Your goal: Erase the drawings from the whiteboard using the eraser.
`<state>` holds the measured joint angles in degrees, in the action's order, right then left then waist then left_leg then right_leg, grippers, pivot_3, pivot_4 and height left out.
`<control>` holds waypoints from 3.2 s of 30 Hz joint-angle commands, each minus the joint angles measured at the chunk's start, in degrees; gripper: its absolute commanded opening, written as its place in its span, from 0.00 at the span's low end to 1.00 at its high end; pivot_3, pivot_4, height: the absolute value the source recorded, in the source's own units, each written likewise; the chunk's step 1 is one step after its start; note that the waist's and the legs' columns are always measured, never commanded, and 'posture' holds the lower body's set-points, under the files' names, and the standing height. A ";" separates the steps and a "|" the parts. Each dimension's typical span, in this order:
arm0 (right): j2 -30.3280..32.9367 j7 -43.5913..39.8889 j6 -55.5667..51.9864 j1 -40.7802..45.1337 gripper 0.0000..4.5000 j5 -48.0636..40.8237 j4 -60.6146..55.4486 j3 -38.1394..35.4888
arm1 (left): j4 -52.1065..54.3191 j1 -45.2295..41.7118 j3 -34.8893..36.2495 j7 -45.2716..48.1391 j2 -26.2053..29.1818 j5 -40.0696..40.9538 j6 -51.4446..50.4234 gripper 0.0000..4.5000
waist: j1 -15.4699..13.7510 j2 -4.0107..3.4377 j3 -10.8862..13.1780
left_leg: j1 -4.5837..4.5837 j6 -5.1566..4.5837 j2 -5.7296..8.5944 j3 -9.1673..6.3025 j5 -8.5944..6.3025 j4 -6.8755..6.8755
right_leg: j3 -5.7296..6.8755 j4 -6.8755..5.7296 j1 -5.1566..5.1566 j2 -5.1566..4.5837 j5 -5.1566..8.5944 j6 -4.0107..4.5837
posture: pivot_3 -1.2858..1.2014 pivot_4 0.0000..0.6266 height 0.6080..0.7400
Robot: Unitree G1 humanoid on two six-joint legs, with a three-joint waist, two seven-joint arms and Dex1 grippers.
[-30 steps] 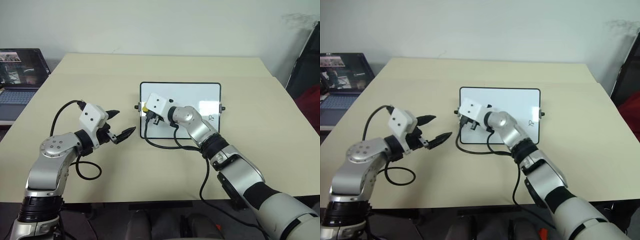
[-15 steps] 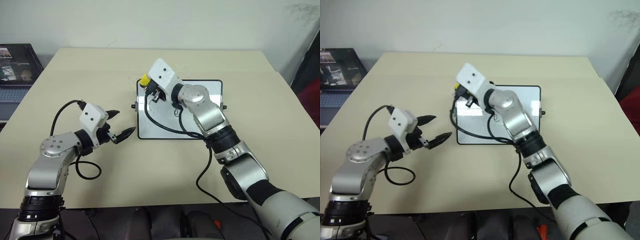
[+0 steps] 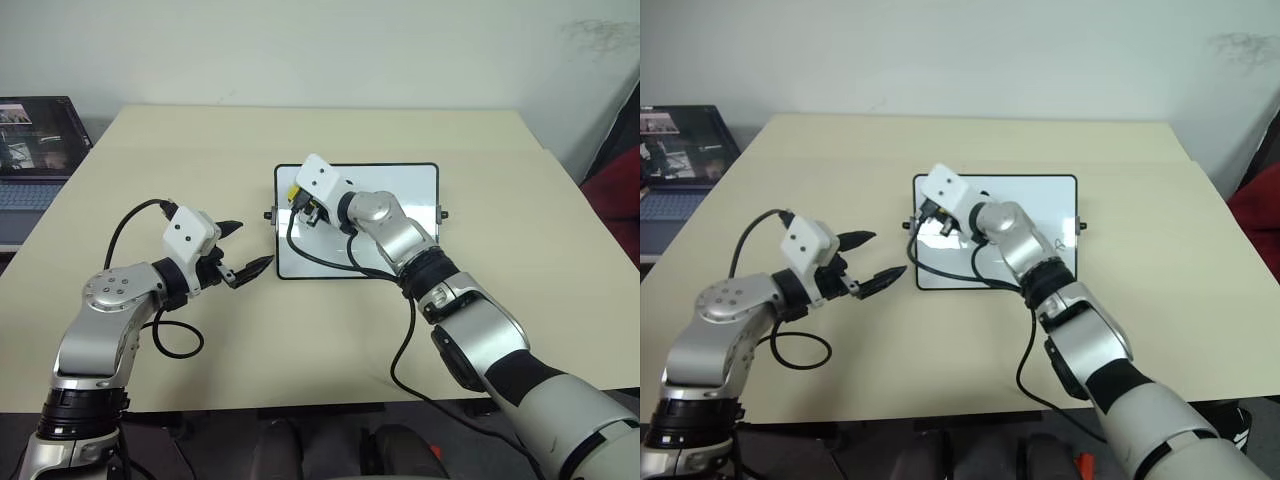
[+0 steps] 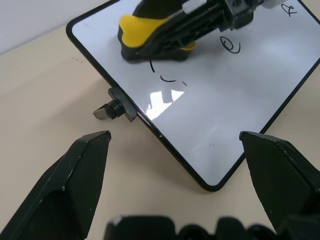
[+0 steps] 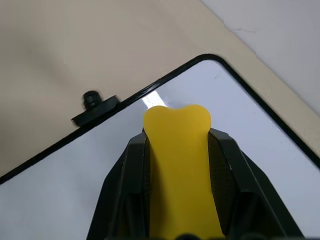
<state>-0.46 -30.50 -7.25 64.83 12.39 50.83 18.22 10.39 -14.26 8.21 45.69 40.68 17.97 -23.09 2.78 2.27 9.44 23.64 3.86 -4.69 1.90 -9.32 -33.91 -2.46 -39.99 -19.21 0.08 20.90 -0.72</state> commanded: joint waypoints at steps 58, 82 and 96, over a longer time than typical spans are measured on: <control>5.42 -9.36 -9.95 -16.64 0.27 -2.96 -28.13 1.43 | -2.76 0.15 0.65 1.99 1.63 0.15 4.91 1.00 | -0.83 0.36 0.00 | 0.00 0.03 -0.16 -0.04 -0.05 0.06 | 0.04 0.01 -0.02 -0.22 0.14 -0.05 | 0.52 0.24 1.00; 21.11 -5.83 -35.46 -50.02 0.27 -23.13 -92.90 -22.07 | 0.50 -0.48 0.77 0.30 -2.40 1.25 5.23 1.00 | -1.10 0.11 0.32 | 1.57 0.36 0.05 0.05 -0.32 0.15 | 0.06 0.85 -0.88 0.10 0.16 -0.16 | 0.52 0.24 1.00; 26.28 -2.18 -20.25 -68.32 0.27 -22.65 -91.91 -27.82 | -0.09 -4.42 -1.67 1.74 -3.12 1.33 4.47 1.00 | -0.86 0.08 0.33 | 1.22 0.36 0.05 0.08 -0.32 0.09 | -0.01 0.84 -0.49 0.41 0.16 -0.19 | 0.52 0.24 1.00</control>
<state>25.38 -33.39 -29.54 -3.81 -9.37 -40.01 -8.22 8.71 -17.77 5.86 47.08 37.36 18.08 -18.73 1.93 2.35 9.77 24.84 4.23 -4.64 1.96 -9.65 -33.83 -2.45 -39.15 -19.68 0.50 21.08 -0.94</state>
